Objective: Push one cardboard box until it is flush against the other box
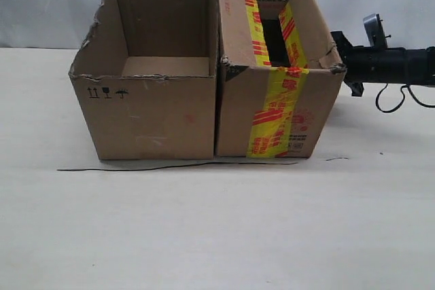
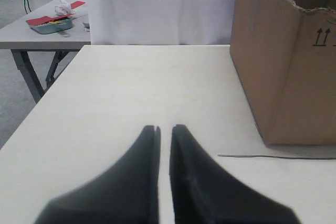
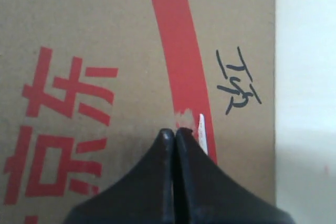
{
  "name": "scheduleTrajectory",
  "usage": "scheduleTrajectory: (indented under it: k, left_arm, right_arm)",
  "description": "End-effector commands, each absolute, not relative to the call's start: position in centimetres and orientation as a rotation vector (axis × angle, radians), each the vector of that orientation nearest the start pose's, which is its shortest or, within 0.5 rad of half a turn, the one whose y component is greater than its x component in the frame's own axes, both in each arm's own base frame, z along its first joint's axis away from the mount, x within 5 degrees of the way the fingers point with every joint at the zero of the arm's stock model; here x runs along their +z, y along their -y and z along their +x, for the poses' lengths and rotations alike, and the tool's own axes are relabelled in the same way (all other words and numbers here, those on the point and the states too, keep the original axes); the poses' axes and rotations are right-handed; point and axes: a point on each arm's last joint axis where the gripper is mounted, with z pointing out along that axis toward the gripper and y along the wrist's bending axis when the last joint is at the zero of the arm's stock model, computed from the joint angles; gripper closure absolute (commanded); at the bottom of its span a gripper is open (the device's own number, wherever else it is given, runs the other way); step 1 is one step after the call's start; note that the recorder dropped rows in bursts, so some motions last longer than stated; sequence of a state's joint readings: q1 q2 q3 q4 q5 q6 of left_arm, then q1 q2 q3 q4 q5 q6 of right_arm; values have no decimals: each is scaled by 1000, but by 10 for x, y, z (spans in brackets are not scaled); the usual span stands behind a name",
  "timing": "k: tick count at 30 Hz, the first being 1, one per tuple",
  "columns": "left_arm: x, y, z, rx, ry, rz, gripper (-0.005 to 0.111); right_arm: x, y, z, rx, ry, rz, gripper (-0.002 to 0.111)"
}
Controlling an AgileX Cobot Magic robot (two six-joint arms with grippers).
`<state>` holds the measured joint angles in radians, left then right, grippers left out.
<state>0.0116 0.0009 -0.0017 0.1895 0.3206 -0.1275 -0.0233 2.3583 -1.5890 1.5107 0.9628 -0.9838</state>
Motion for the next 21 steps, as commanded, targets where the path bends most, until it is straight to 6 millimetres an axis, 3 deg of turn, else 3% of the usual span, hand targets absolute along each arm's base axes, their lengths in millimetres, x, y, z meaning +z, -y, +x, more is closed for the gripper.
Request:
scheduleTrajectory:
  k: [1, 5, 9, 11, 12, 16, 21]
  left_arm:
    - [186, -6, 54, 98, -1783, -4, 107]
    - [186, -6, 54, 98, -1783, -4, 107]
    - [186, -6, 54, 98, -1783, -4, 107]
    - [186, -6, 54, 98, -1783, -4, 107]
    - [186, -6, 54, 98, -1783, -4, 107]
    - [186, -6, 54, 98, -1783, -4, 107]
    - [186, -6, 54, 98, -1783, -4, 107]
  right_arm:
    - [141, -47, 472, 1346, -2289, 52, 108]
    - [189, -22, 464, 1099, -2335, -5, 108]
    - [234, -16, 448, 968, -2356, -46, 108]
    - [245, -17, 437, 922, -2344, -31, 108]
    - [244, -16, 433, 898, -2346, -15, 108]
    - [197, -9, 422, 799, -2417, 124, 108]
    - [158, -13, 436, 931, -2369, 187, 108]
